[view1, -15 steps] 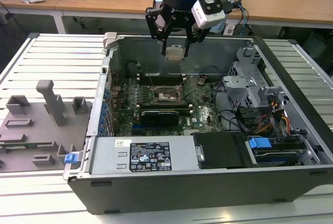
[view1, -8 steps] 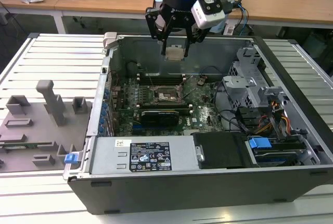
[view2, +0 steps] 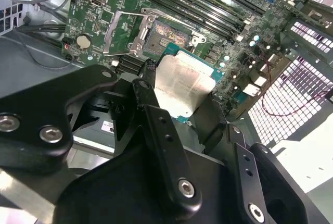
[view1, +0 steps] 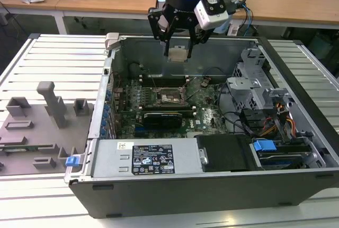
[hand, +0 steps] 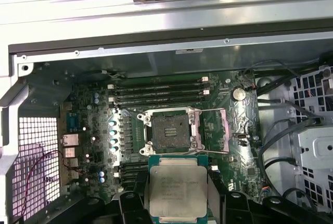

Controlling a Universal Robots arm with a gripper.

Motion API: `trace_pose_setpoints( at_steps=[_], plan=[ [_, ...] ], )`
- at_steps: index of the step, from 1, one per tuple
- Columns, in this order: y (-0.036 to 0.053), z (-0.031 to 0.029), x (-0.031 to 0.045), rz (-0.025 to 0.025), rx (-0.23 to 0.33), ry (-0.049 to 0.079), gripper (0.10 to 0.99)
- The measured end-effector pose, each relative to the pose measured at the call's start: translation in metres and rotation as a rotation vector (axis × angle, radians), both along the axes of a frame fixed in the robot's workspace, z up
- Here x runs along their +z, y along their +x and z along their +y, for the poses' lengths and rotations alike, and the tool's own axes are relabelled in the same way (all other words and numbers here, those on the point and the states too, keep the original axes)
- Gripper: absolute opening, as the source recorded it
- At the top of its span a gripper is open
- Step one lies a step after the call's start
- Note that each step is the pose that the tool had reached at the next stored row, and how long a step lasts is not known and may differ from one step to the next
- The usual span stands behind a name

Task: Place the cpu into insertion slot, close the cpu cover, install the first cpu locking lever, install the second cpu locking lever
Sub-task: 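Place the cpu into insertion slot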

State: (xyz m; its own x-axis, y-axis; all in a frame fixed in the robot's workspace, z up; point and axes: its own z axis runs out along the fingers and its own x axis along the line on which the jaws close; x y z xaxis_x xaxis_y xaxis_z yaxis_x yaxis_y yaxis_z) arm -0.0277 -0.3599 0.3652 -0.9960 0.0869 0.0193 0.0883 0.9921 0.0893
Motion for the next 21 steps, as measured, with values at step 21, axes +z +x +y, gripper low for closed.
trace_pose_setpoints(
  at_steps=[21],
  plan=[
    [-0.0008, 0.0000, -0.0010, 0.0000, -0.023, 0.000, 0.537]
  ],
)
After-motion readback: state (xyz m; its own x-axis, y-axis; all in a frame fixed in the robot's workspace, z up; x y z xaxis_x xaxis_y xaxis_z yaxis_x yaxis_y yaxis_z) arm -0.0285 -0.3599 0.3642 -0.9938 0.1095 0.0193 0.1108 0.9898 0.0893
